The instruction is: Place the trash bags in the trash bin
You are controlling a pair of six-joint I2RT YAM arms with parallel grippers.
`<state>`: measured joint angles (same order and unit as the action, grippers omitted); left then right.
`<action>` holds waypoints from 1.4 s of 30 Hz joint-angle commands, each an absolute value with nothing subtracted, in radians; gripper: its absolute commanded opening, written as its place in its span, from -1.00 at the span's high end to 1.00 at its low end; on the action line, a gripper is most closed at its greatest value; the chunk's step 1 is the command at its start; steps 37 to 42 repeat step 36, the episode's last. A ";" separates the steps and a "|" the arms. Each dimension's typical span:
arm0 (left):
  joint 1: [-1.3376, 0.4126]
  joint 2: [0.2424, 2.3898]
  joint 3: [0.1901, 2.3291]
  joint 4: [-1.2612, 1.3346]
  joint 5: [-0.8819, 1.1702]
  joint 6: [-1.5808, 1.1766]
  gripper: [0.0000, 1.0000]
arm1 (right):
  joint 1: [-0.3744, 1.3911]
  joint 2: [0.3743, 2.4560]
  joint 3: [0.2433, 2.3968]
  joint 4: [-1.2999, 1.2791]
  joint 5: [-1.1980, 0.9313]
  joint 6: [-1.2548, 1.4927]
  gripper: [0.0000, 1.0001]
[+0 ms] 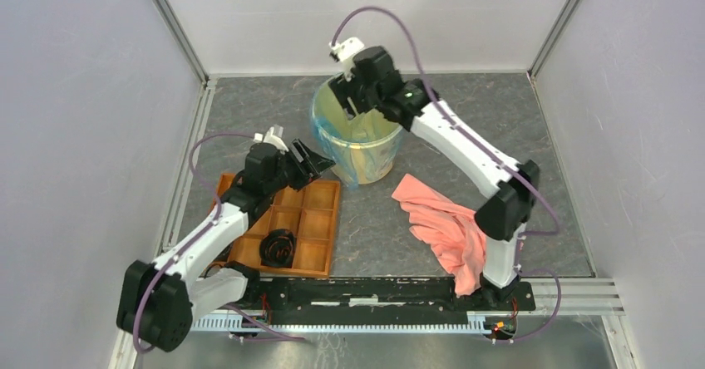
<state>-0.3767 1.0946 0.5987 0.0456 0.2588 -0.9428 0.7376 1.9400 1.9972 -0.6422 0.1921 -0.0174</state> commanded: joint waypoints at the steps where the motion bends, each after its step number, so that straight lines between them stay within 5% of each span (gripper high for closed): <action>1: -0.345 0.924 0.639 -0.163 0.170 -0.870 -0.62 | 0.738 1.764 2.047 -0.704 0.242 -0.060 -0.58; 5: -0.331 0.767 0.838 -0.381 0.046 -0.741 -0.81 | 0.740 1.514 1.872 -0.643 0.232 -0.080 -0.95; 11: -0.331 0.807 1.450 -0.648 -0.111 -0.425 -0.96 | 0.740 1.185 1.703 -0.642 0.319 -0.043 -0.96; 17: -0.331 0.846 1.789 -0.652 -0.081 -0.320 -1.00 | 0.739 0.958 1.740 -0.666 0.340 -0.030 -0.96; 26: -0.331 0.835 1.821 -0.591 -0.095 -0.323 -1.00 | 0.740 0.845 1.821 -0.668 0.394 -0.046 -0.96; 33: -0.331 0.818 1.772 -0.608 -0.120 -0.350 -1.00 | 0.739 0.699 1.541 -0.451 0.372 -0.081 -0.96; 42: -0.331 0.822 1.767 -0.604 -0.113 -0.363 -1.00 | 0.738 0.709 1.537 -0.453 0.408 -0.069 -0.96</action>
